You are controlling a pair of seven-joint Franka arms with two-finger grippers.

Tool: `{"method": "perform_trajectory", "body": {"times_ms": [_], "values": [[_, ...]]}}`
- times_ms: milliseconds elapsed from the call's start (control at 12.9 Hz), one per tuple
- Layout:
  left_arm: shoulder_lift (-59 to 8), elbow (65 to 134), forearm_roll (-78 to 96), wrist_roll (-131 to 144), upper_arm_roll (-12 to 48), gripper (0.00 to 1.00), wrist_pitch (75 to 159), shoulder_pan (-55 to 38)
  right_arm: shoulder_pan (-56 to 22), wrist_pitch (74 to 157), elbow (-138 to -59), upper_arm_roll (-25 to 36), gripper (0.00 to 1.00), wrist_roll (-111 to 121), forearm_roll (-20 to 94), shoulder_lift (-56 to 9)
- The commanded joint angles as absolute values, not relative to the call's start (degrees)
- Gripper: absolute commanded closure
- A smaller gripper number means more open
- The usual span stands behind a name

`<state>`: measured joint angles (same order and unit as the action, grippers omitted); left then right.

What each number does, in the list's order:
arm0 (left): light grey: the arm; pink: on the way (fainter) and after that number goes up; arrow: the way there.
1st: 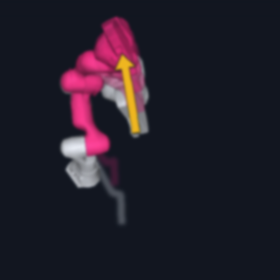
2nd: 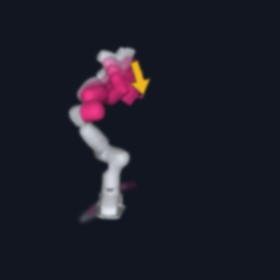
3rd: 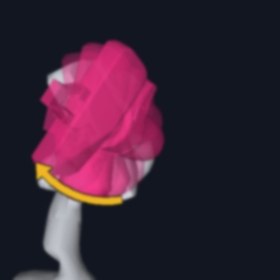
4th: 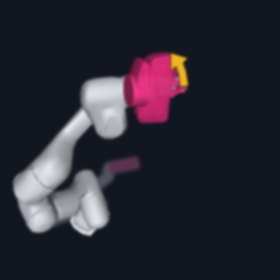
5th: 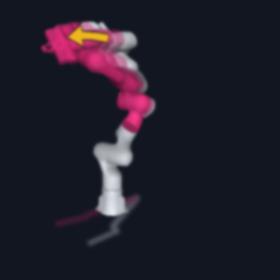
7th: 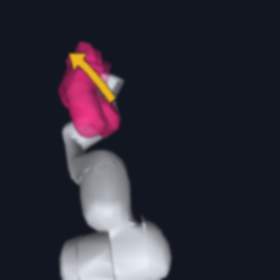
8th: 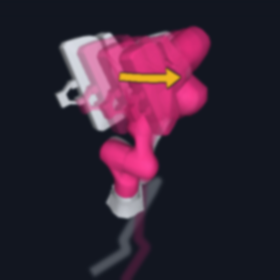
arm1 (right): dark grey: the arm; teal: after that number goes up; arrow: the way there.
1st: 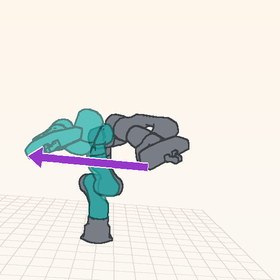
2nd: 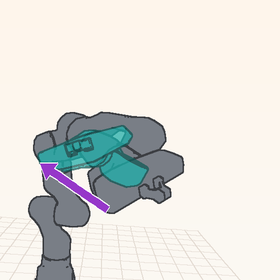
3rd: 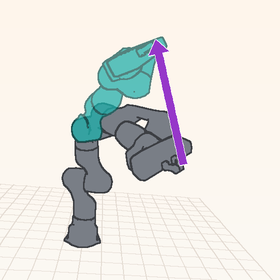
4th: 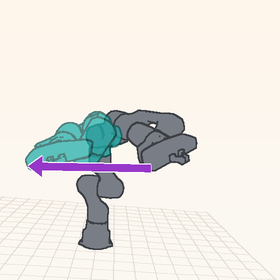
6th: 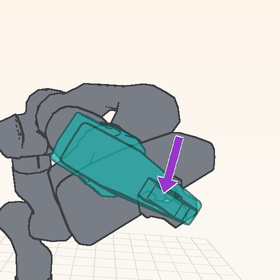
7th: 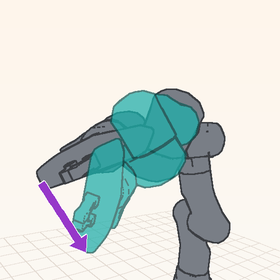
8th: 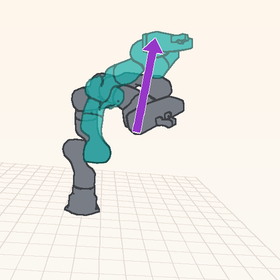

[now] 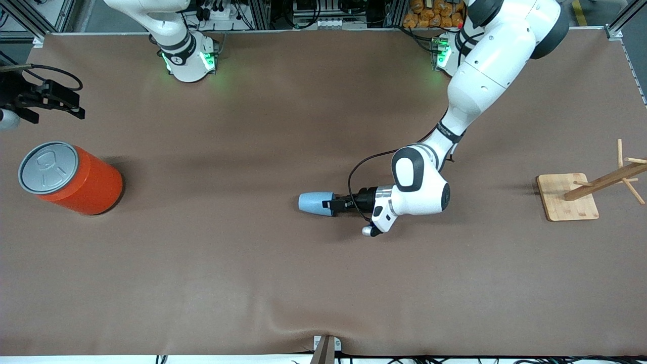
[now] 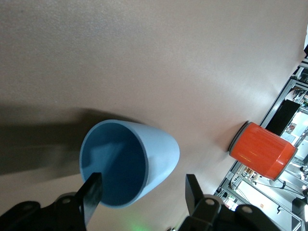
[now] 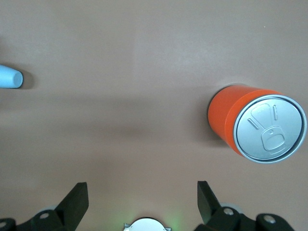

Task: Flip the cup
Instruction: 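Close the left gripper on the blue cup's base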

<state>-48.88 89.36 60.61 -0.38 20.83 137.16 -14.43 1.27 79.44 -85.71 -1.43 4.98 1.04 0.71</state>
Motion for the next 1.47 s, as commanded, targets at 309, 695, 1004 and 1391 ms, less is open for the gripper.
{"method": "perform_trajectory", "body": {"times_ms": [309,695,1004,1391], "values": [[-51.33,86.22,63.10,-1.67,20.83,0.51,137.64,-15.64,0.79,78.93,-84.64,-1.32,0.00,4.57,1.23,0.26],[-52.47,86.31,66.17,-3.42,20.83,0.74,137.64,-15.64,0.79,79.01,-84.64,-1.41,0.00,4.57,1.32,0.26],[-52.03,86.22,69.78,-6.50,20.83,1.00,137.55,-14.77,0.70,79.01,-84.64,-1.41,0.00,4.57,1.32,0.09],[-44.15,85.78,67.60,-2.20,19.96,1.00,136.76,-11.08,0.70,79.54,-84.55,-1.41,0.00,4.66,1.41,-0.35]]}}
